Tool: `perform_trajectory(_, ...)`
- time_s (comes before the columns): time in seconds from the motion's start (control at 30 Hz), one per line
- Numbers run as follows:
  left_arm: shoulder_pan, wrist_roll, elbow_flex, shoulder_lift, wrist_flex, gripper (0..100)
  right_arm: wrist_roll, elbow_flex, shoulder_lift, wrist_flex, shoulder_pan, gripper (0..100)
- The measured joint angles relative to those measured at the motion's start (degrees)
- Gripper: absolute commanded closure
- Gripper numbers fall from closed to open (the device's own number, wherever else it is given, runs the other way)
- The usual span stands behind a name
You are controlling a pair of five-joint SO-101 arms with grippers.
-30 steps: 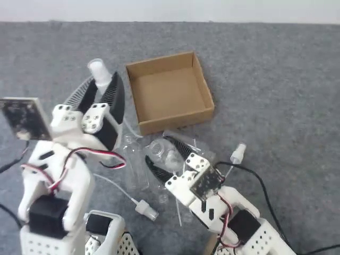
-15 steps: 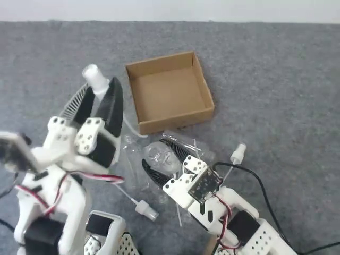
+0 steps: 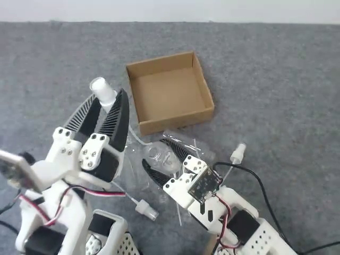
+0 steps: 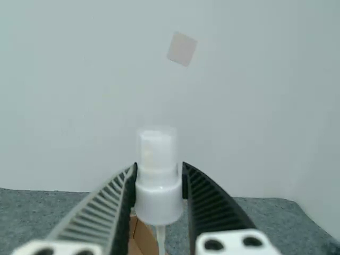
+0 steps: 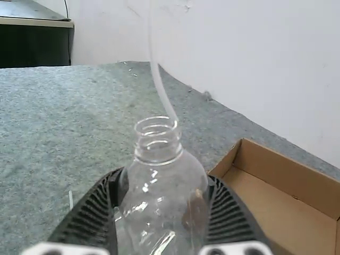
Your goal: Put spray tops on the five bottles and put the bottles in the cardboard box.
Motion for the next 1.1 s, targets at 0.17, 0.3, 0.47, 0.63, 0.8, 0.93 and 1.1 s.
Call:
perform_trajectory(0.17, 0.18, 0.00, 0.00, -2.99, 0.00, 99, 0.00, 0.00, 0.00, 0.00, 0.00, 99.1)
perform_trajectory(0.3, 0.18, 0.00, 0.00, -5.10, 0.00, 99, 0.00, 0.00, 0.00, 0.00, 0.00, 99.1)
perform_trajectory(0.47, 0.18, 0.00, 0.53, -5.71, 0.18, 99, 0.00, 0.00, 0.00, 0.09, 0.00, 99.1)
perform_trajectory(0.63, 0.18, 0.00, 3.16, -5.89, 0.18, 99, 0.00, 0.00, 0.00, 0.09, 0.00, 99.1)
perform_trajectory(0.8, 0.18, -0.09, 3.60, -5.98, 0.18, 99, 0.00, 0.00, 0.00, 0.26, 0.00, 99.1)
perform_trajectory(0.93, 0.18, -0.09, 3.60, -5.98, 0.18, 99, 0.00, 0.00, 0.00, 0.26, 0.00, 99.1)
perform_trajectory(1.1, 0.18, -0.09, 4.04, -5.98, 0.18, 99, 0.00, 0.00, 0.00, 1.41, 0.00, 99.1)
